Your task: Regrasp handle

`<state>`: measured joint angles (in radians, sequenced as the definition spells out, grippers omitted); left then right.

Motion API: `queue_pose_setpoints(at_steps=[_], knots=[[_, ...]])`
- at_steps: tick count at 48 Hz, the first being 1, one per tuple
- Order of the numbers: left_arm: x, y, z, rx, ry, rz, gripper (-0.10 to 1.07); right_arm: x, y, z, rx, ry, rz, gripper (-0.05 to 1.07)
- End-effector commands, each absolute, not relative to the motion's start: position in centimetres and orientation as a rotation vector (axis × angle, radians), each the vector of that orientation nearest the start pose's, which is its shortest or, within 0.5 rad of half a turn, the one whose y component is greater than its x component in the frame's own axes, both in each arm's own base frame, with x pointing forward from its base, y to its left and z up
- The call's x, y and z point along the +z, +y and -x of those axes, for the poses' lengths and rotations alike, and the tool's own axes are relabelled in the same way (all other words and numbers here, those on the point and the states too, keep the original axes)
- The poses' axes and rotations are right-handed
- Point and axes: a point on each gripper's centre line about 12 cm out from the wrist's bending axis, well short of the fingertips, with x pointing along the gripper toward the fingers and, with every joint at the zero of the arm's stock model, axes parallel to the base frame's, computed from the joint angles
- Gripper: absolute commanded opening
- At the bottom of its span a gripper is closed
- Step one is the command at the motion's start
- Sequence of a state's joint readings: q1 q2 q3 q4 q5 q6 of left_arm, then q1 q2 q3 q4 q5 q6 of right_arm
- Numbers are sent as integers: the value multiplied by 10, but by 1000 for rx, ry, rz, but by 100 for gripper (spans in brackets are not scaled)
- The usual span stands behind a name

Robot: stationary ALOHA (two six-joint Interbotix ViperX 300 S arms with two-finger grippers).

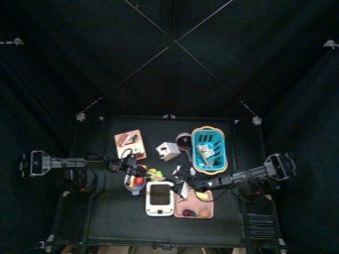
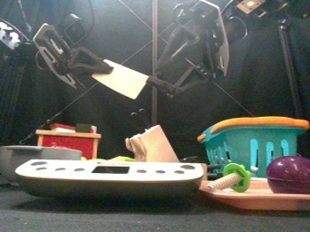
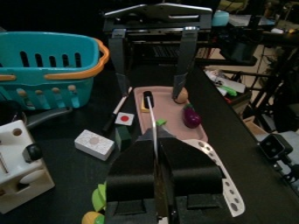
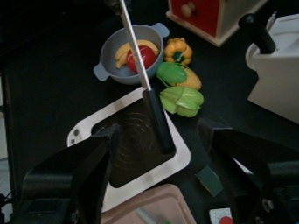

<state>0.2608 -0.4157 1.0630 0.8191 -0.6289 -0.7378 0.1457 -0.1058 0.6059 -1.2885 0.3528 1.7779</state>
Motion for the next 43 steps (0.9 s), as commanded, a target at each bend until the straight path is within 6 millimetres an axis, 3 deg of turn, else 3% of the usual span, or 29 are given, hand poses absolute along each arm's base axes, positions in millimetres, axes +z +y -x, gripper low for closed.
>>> queue_pose_setpoints(at_steps=[1,8,24,28,36,43], knots=[[233,24,-285,-176,149,92,30,239,13,-392,-328,481,-350,97],[234,26,-285,-158,140,121,30,235,12,-401,-333,487,-338,81],[232,30,-283,-138,142,132,32,239,11,-399,-322,477,-324,37],[232,35,-283,-116,137,149,46,237,12,-399,-323,480,-323,34],[234,49,-279,-42,113,200,87,235,14,-398,-322,488,-332,34],[235,58,-274,14,90,227,88,234,14,-397,-325,492,-338,34]])
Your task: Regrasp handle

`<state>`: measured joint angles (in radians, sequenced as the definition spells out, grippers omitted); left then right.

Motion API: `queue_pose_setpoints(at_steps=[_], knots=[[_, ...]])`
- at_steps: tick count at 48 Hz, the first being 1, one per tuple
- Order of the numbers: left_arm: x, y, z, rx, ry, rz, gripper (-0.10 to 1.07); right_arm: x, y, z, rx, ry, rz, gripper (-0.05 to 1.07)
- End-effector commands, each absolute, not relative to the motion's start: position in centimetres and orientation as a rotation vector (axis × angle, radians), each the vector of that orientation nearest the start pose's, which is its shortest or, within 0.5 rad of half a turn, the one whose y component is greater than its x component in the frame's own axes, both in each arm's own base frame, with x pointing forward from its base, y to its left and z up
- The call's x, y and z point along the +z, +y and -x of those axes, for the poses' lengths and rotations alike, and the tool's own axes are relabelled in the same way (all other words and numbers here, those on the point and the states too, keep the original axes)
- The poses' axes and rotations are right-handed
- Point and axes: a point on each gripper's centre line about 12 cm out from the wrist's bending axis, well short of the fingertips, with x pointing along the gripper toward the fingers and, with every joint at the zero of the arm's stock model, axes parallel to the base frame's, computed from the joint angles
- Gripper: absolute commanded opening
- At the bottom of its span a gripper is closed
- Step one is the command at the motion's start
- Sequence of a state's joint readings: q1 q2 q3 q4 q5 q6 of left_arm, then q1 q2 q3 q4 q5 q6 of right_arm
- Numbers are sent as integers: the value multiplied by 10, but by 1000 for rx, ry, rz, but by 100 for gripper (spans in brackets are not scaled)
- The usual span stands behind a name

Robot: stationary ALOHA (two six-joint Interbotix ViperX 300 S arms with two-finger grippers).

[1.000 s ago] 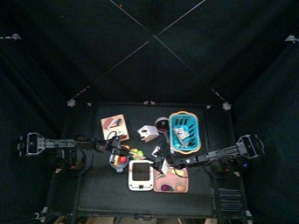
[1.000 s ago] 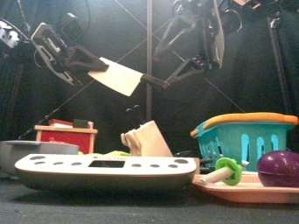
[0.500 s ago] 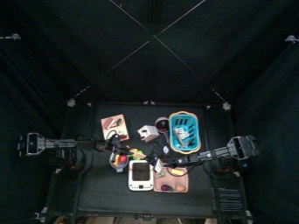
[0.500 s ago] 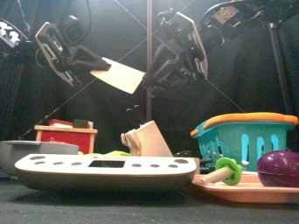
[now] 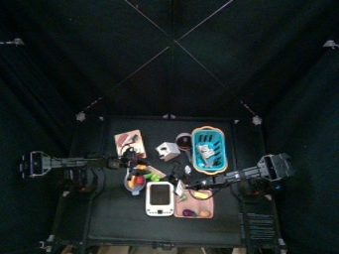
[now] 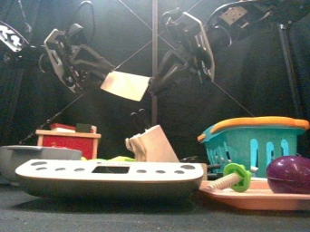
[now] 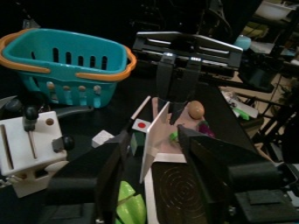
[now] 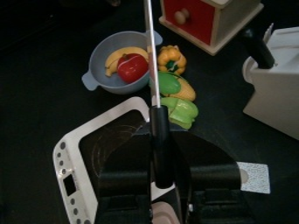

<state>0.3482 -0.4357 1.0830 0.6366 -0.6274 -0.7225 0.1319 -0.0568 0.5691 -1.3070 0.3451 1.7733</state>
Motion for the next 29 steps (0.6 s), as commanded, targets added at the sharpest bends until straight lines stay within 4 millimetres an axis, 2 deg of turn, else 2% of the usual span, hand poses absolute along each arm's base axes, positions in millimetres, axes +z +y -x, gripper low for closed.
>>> queue_pose_setpoints(at_steps=[1,23,29], knots=[[235,59,-274,18,89,226,88,233,14,-396,-326,494,-339,34],[234,60,-273,30,85,211,88,229,14,-395,-336,508,-368,34],[233,62,-273,37,86,212,88,231,14,-393,-350,511,-425,34]])
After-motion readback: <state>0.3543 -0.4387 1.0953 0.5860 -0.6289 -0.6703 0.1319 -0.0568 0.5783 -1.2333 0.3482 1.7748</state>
